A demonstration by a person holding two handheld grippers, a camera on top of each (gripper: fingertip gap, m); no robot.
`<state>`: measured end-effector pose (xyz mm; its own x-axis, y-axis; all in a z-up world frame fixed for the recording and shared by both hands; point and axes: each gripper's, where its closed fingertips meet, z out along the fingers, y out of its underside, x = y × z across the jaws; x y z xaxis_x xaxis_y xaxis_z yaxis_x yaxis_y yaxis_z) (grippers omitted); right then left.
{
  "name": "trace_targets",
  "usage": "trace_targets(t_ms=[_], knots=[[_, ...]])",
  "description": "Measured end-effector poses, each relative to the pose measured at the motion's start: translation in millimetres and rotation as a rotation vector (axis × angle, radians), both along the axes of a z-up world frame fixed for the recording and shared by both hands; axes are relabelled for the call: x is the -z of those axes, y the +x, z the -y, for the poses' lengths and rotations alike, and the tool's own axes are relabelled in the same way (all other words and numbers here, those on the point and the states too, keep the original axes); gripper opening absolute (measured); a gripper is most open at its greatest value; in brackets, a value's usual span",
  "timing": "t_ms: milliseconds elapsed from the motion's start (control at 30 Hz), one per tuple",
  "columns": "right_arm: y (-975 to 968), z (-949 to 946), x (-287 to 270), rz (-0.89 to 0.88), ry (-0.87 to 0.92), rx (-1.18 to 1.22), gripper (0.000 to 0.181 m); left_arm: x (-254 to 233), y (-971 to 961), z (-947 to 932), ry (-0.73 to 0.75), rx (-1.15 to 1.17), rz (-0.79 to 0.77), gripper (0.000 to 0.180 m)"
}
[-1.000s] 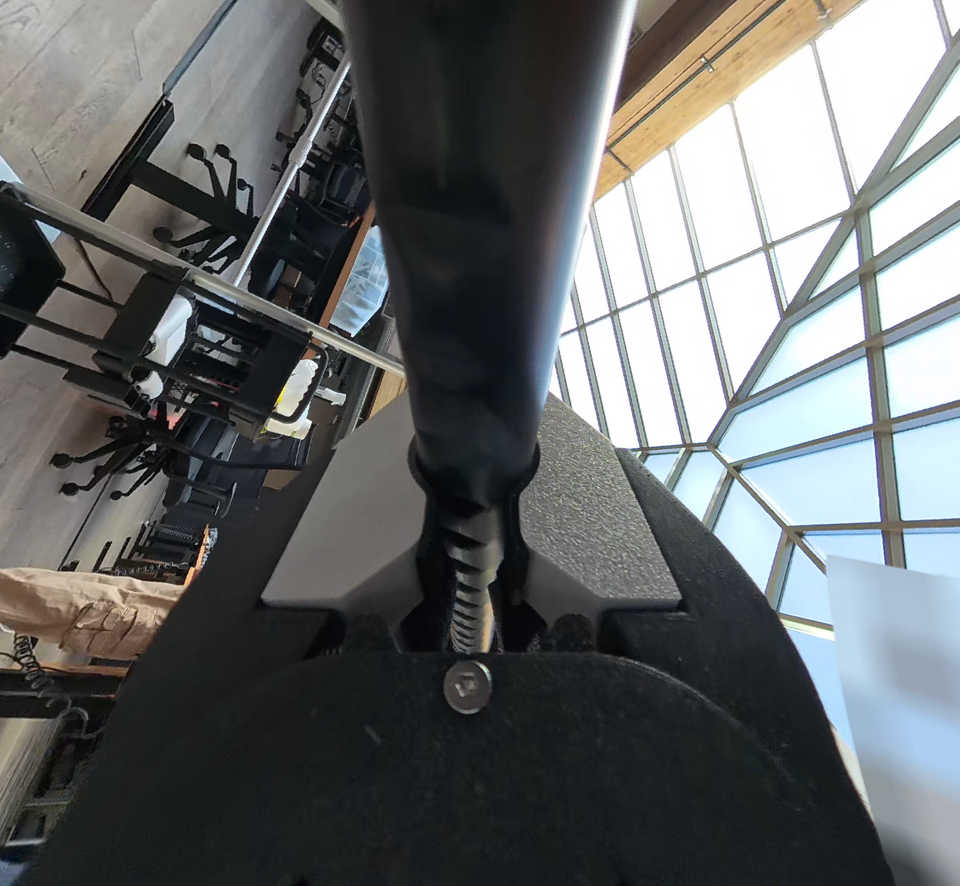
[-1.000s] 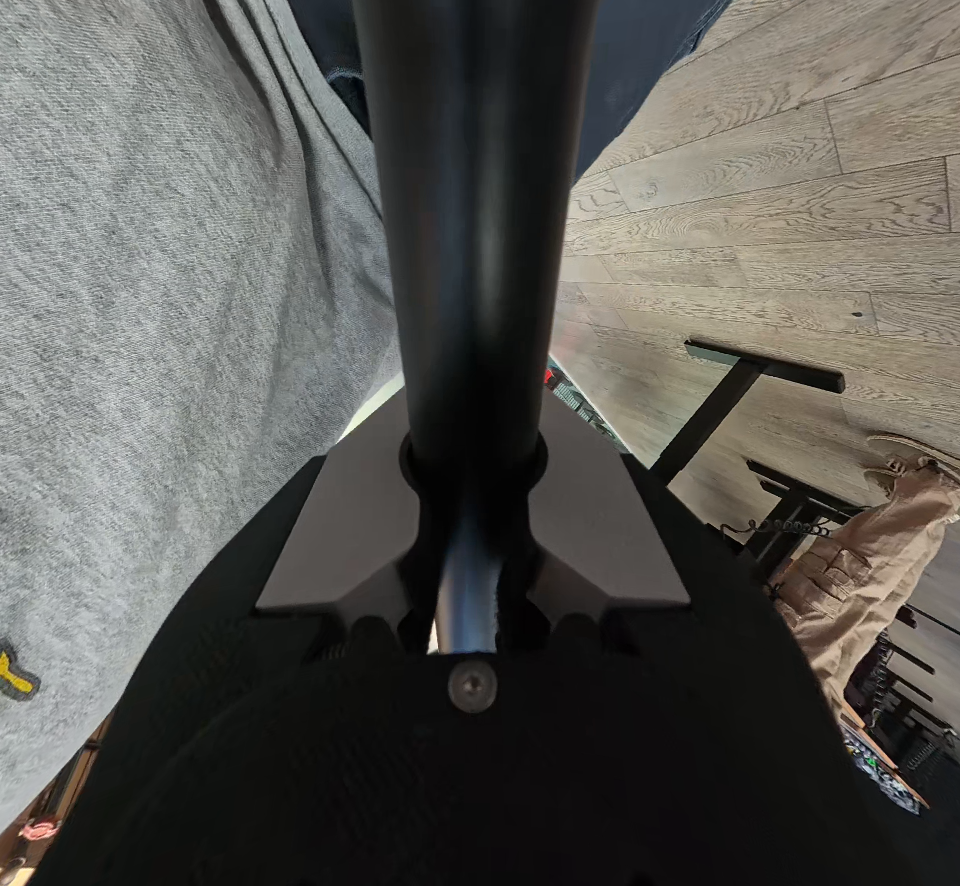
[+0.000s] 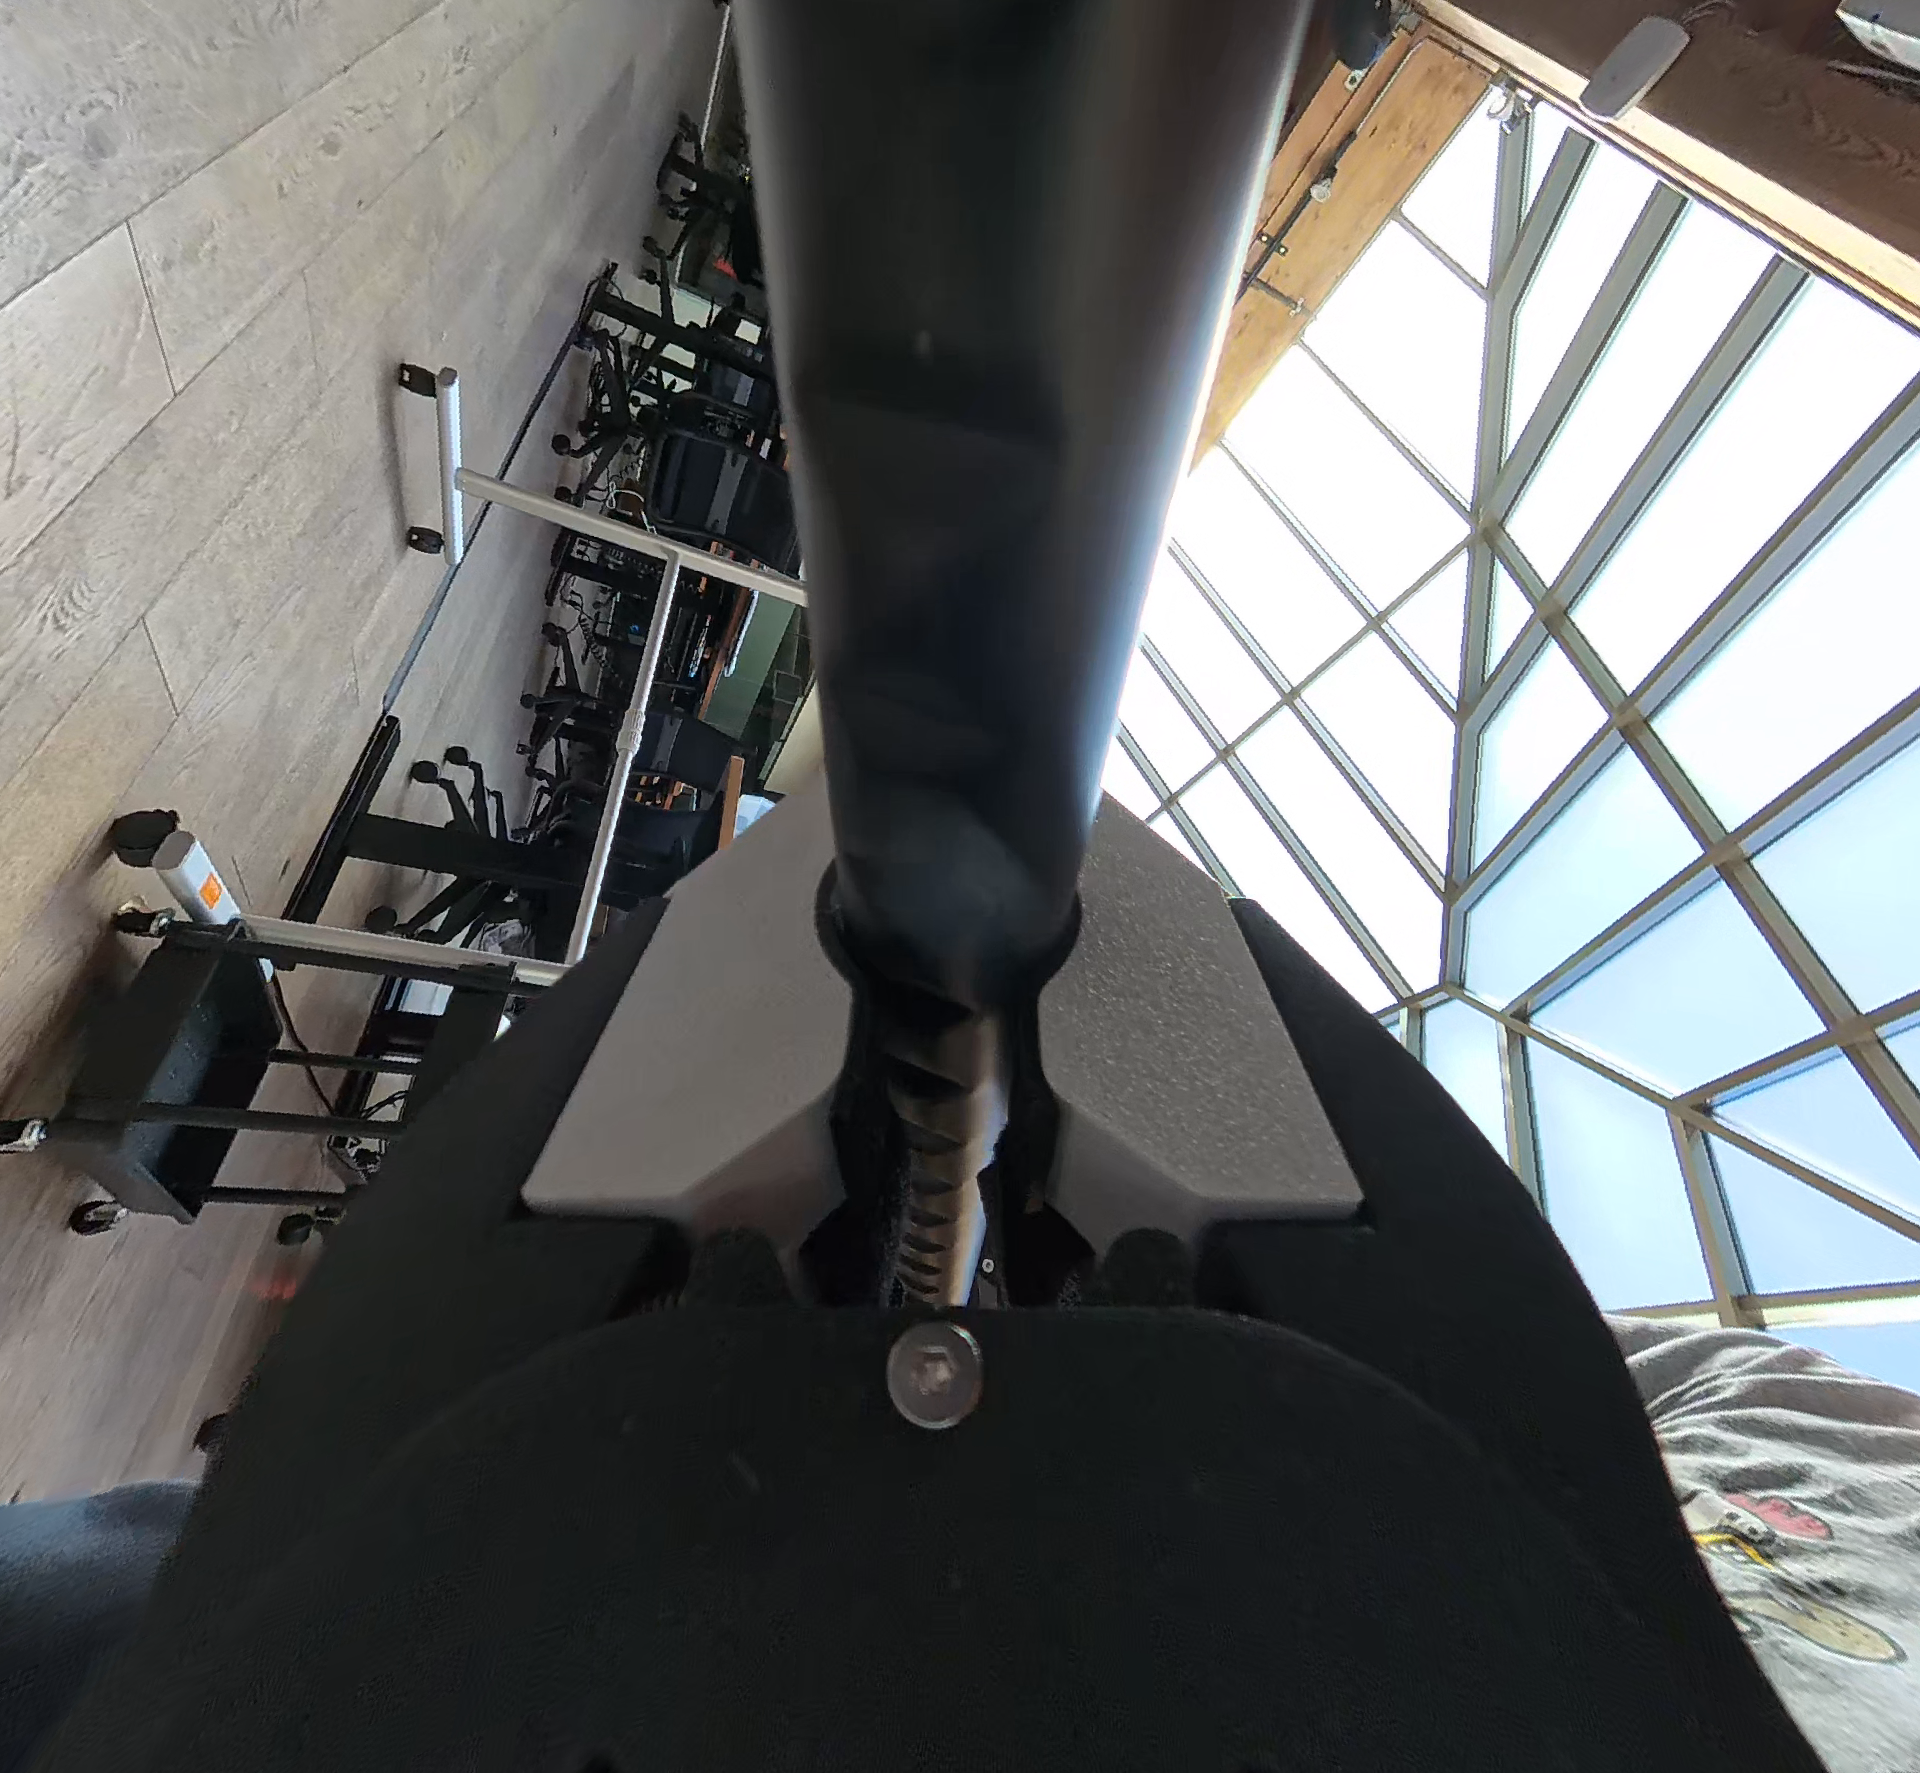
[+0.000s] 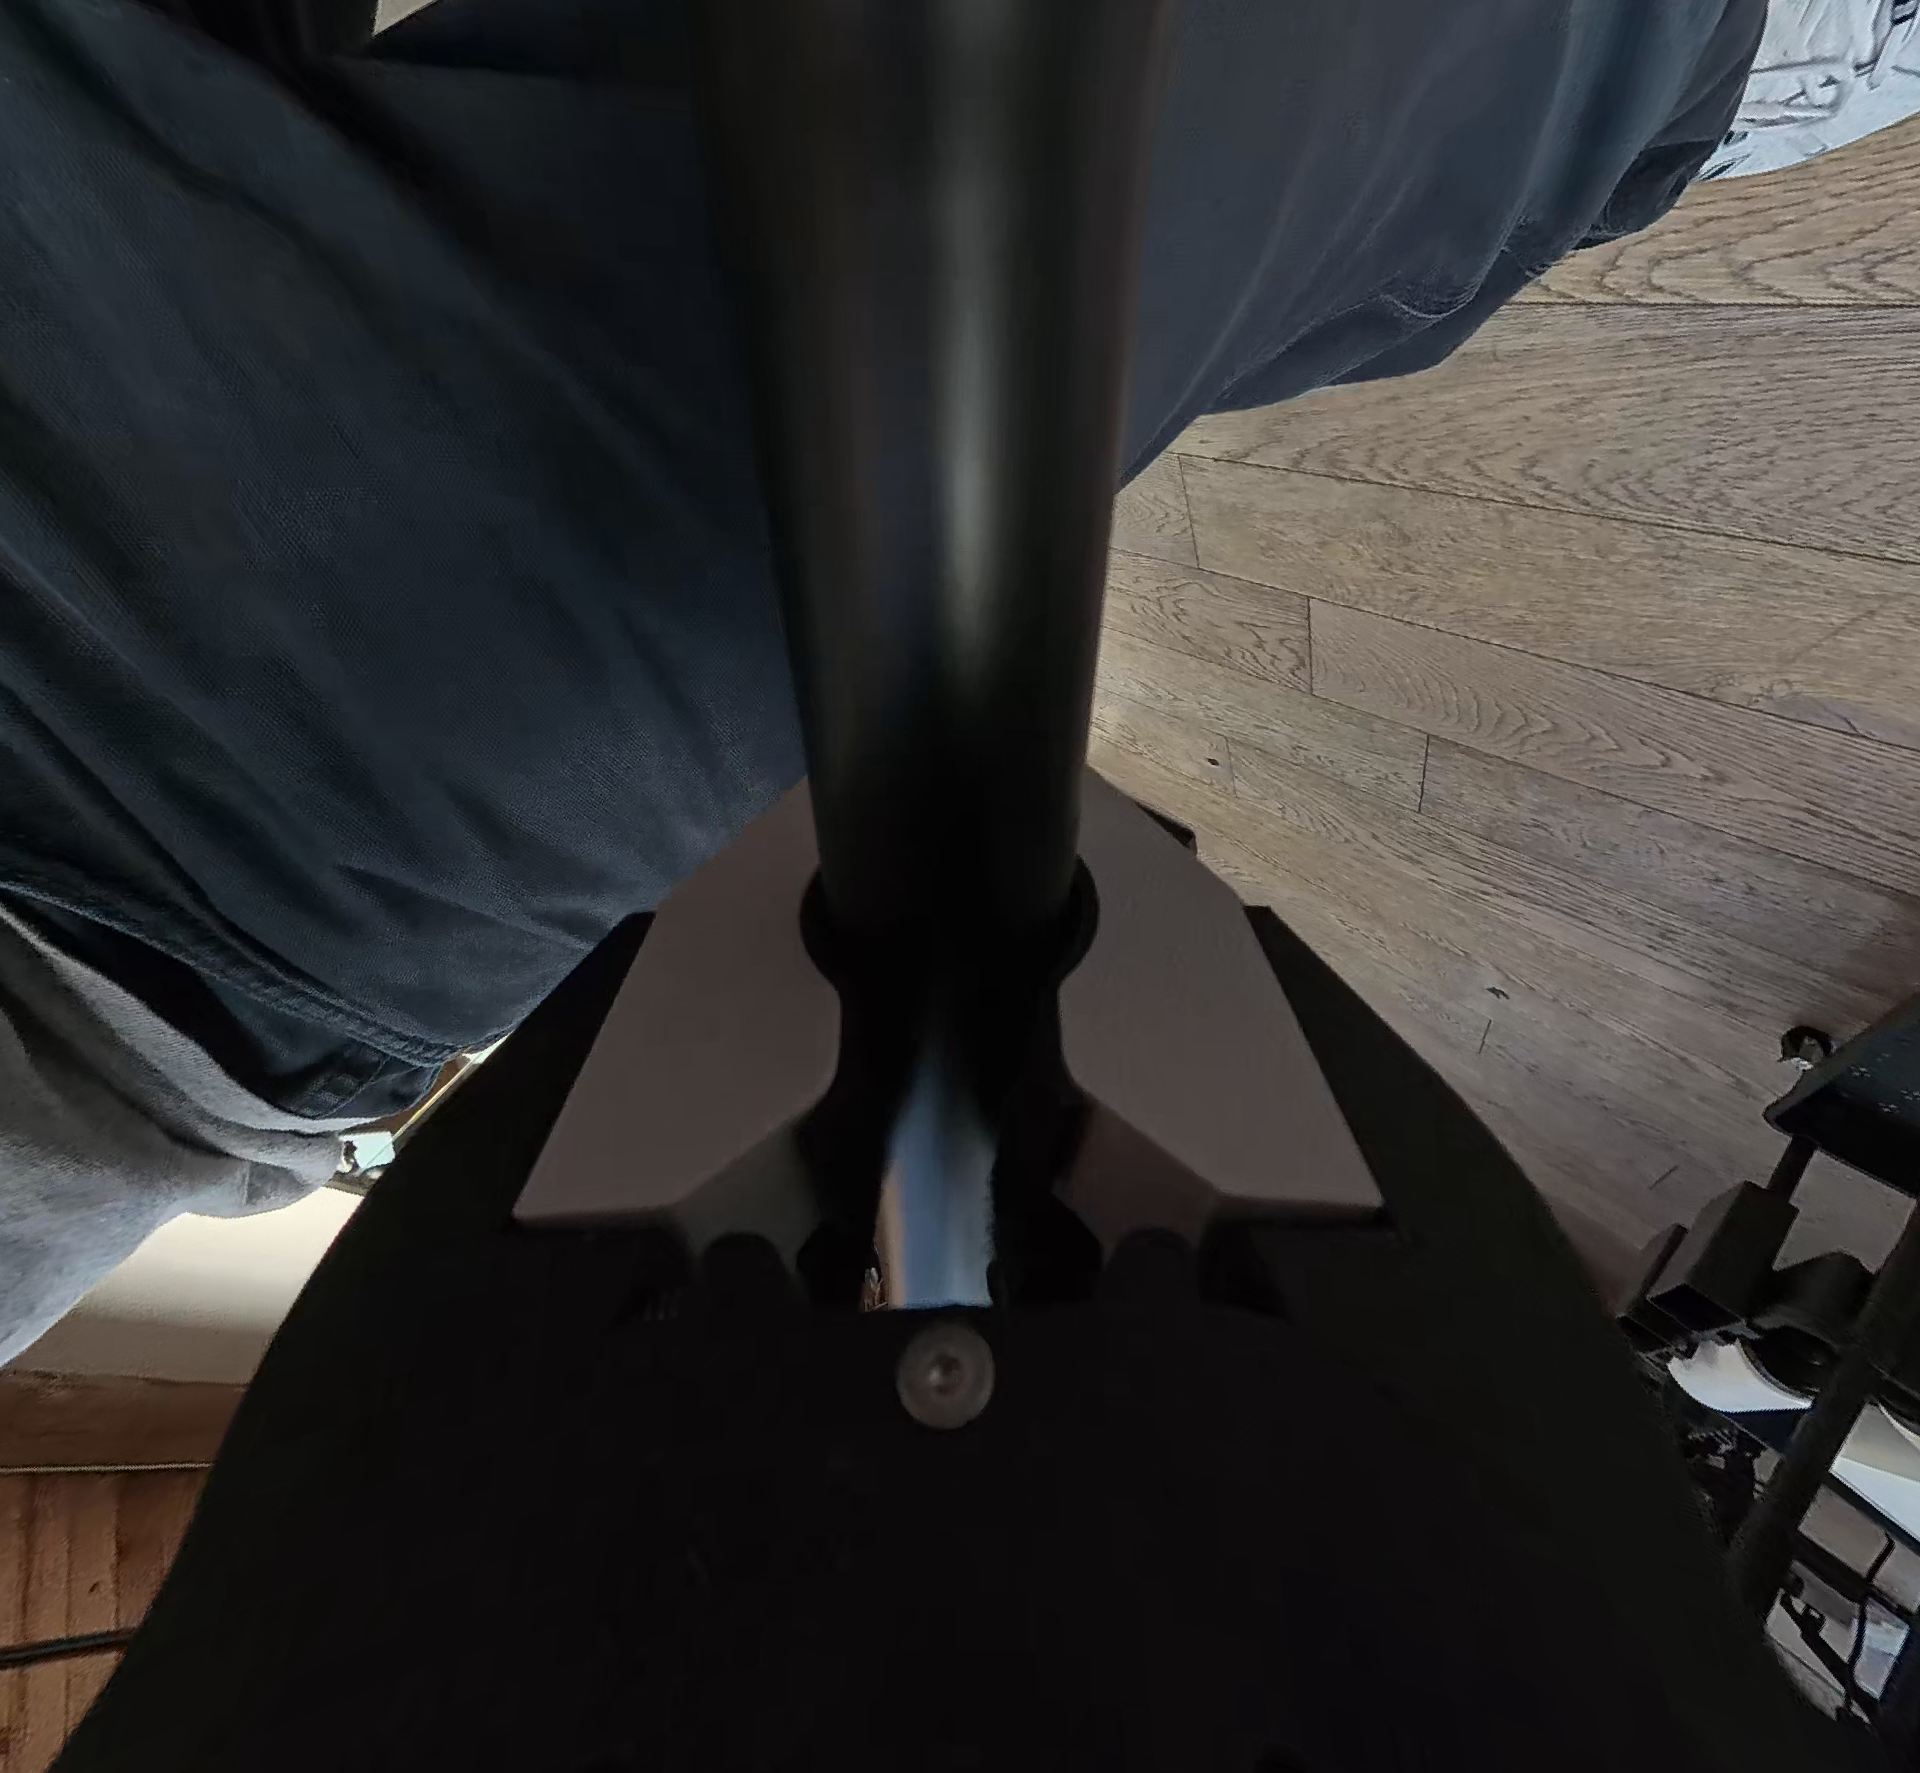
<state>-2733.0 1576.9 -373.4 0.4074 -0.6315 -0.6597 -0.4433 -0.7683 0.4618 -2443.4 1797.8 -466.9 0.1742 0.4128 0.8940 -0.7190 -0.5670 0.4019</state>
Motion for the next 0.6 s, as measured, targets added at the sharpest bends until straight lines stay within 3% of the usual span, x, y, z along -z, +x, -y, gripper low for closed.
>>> trace_targets(t_ms=[600], knots=[[6.3,-18.1,43.4,0.016,0.029,-0.065,0.025,2.6,18.5,-28.0,0.069,0.013,0.127,0.018]])
